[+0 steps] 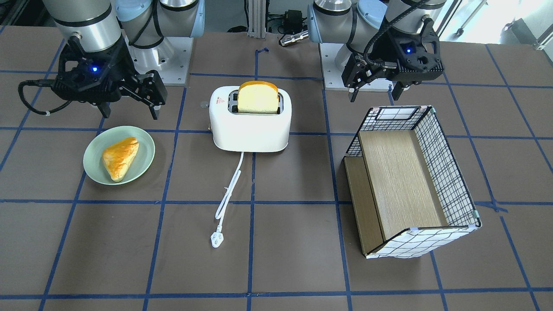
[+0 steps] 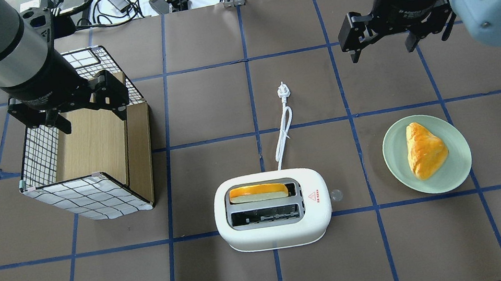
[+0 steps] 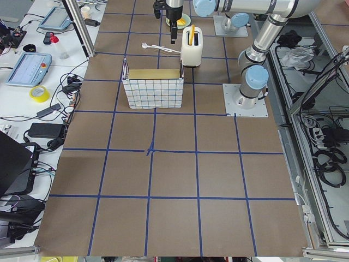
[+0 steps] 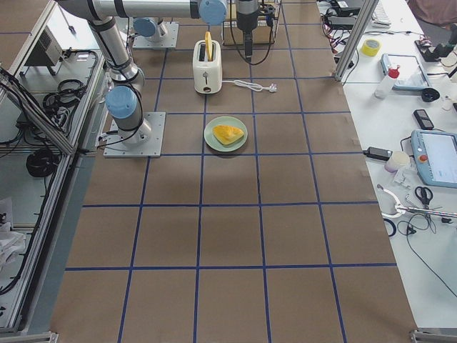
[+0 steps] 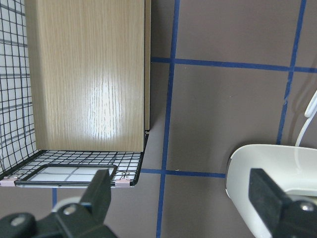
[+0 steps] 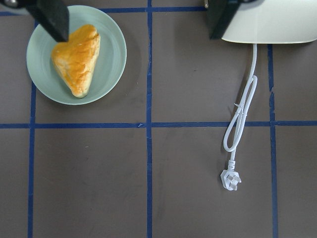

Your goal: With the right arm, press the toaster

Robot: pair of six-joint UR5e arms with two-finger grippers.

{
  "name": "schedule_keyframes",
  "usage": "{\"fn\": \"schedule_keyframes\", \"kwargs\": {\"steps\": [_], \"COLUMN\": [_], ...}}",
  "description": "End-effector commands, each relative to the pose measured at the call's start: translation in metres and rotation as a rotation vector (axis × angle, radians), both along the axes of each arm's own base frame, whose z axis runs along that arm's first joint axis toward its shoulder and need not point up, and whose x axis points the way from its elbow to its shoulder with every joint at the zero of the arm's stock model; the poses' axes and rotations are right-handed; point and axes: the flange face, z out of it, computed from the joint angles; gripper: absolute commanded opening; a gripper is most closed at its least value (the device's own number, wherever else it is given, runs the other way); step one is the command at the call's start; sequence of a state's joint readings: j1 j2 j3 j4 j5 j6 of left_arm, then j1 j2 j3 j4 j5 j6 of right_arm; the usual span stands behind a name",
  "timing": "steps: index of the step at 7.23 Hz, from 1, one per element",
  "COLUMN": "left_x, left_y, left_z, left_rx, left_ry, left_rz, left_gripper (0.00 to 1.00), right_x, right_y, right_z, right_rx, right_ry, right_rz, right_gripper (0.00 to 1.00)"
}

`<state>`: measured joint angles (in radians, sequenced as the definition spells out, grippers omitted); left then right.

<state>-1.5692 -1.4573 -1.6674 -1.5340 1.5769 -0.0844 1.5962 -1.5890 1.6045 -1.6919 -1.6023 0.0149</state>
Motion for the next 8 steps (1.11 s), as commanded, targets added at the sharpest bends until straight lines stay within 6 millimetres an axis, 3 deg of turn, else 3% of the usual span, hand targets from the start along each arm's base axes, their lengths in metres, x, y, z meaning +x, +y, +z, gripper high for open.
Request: {"fn": "schedule_keyframes", "kwargs": {"steps": [1, 3, 5, 8], "left_x": [0.0, 0.0, 0.0, 0.0], "left_y": [0.0, 0.0, 0.0, 0.0], "left_z": [0.0, 0.0, 0.001, 0.0], "left_rx": [0.0, 0.0, -0.002, 0.0], "left_ry": [0.0, 0.0, 0.0, 0.0], "left_rz": [0.0, 0.0, 0.0, 0.0], "left_gripper": [1.0, 1.0, 1.0, 1.0], "right_x": [-0.001, 0.003, -0.007, -0.017], "right_y": [-0.005, 0.002, -0.007, -0.016], "right_z": [0.022, 0.023, 0.019, 0.023], "right_rx": [-0.031, 0.04, 0.094, 0.086], "right_ry": [-0.004, -0.046, -0.128, -0.022], "right_rz": [0.005, -0.002, -0.039, 0.063], "right_gripper": [1.0, 1.0, 1.0, 1.0]}}
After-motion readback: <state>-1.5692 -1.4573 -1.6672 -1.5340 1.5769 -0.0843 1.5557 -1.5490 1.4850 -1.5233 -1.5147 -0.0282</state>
